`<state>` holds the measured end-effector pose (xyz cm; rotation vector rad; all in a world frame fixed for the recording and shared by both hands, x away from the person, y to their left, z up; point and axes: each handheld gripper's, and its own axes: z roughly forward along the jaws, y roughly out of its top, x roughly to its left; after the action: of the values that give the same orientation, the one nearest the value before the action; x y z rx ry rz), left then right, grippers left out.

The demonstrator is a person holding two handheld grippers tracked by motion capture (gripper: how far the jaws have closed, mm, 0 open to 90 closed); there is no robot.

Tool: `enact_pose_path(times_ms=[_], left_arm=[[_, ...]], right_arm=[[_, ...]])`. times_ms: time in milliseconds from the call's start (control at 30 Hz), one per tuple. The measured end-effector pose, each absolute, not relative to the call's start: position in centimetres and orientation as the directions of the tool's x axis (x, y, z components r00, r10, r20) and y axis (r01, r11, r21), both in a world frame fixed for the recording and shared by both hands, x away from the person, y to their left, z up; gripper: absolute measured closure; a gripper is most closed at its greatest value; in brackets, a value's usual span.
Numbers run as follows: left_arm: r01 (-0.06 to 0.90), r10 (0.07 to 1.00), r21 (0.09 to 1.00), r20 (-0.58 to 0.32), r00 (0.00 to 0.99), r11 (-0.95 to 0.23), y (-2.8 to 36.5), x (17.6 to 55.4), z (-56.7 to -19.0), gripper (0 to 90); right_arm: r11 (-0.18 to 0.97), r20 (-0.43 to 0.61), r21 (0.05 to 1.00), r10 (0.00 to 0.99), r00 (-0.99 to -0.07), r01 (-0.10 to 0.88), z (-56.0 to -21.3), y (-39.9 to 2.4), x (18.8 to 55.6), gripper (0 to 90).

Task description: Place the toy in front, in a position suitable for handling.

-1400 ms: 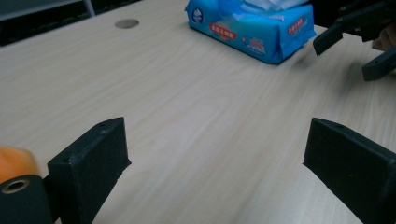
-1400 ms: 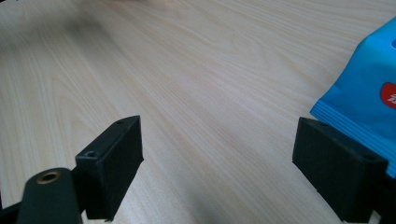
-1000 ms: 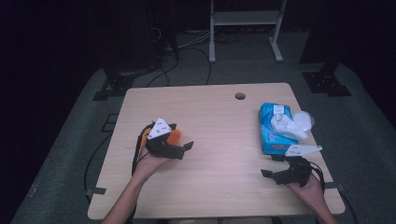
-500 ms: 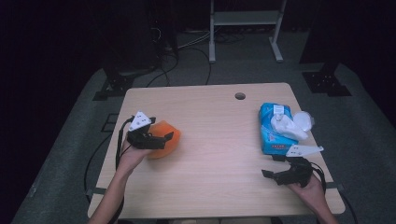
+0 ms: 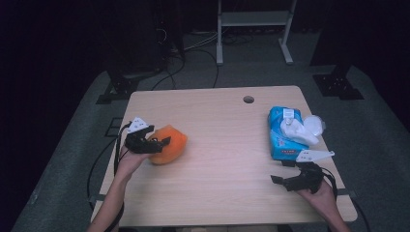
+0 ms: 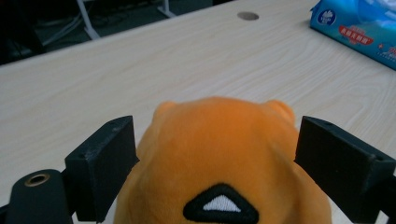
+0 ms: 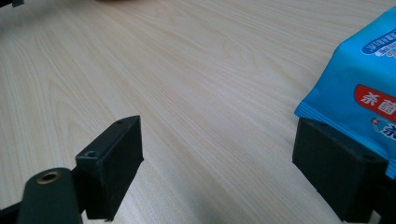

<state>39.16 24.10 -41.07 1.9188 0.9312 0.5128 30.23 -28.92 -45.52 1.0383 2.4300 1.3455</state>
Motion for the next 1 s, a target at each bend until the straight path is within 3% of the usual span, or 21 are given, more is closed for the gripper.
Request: enact_pose_path(times_ms=[267, 800, 1000], left_arm=[[0.450, 0.792, 0.848, -0.062, 0.608, -0.279, 24.2, 39.5, -43.4, 17.5], [0.464, 0.794, 0.851, -0.097, 0.601, -0.247, 24.3, 38.8, -42.8, 39.3], [0.465, 0.806, 0.862, -0.123, 0.579, -0.203, 24.3, 38.8, -42.0, 42.6]], right_arm=[[0.360, 0.169, 0.795, 0.643, -0.747, 0.489, -45.6, -28.7, 30.2, 15.0], [0.382, 0.146, 0.794, 0.635, -0.759, 0.472, -45.5, -28.4, 29.9, 15.0], [0.375, 0.144, 0.799, 0.640, -0.755, 0.470, -45.3, -28.7, 29.8, 15.0]])
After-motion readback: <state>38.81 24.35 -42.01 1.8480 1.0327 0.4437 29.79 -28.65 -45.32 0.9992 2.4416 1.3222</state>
